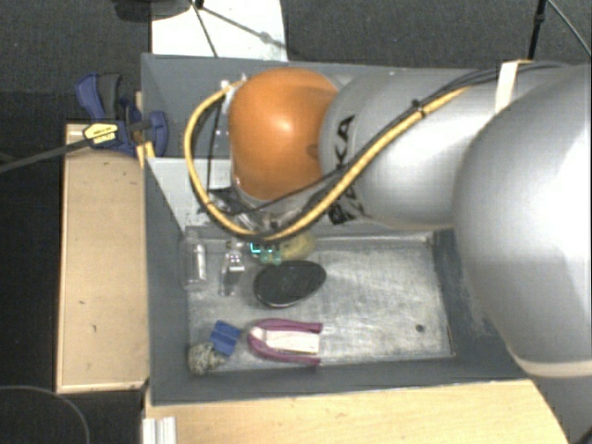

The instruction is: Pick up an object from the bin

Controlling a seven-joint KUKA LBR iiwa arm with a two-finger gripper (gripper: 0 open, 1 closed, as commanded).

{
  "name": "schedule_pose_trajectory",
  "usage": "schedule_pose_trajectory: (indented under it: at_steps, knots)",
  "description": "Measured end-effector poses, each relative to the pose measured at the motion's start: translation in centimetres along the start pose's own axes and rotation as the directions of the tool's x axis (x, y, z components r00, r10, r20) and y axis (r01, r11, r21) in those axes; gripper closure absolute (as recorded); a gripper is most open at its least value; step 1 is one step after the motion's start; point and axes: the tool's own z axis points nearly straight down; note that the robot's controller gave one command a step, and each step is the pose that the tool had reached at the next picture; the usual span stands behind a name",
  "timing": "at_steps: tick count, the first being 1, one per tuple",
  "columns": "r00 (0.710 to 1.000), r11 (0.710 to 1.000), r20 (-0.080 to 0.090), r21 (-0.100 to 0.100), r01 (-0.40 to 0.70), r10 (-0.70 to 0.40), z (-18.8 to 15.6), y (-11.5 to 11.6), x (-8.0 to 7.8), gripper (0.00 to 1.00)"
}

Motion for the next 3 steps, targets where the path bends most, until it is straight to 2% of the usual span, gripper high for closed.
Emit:
schedule_pose_trajectory:
  at_steps: [1, 2, 3]
  knots:
    - [0.995, 0.995, -0.002, 0.002, -0.099, 0.099, 7.3, -1.1, 3.3, 0.00]
    - [1.000, 1.000, 0.006, 0.000, -0.002, 0.002, 10.7, -7.1, 1.9, 0.00]
    - [1.000, 1.000, 0.008, -0.001, 0.017, -0.017, 10.5, -11.9, 2.3, 0.00]
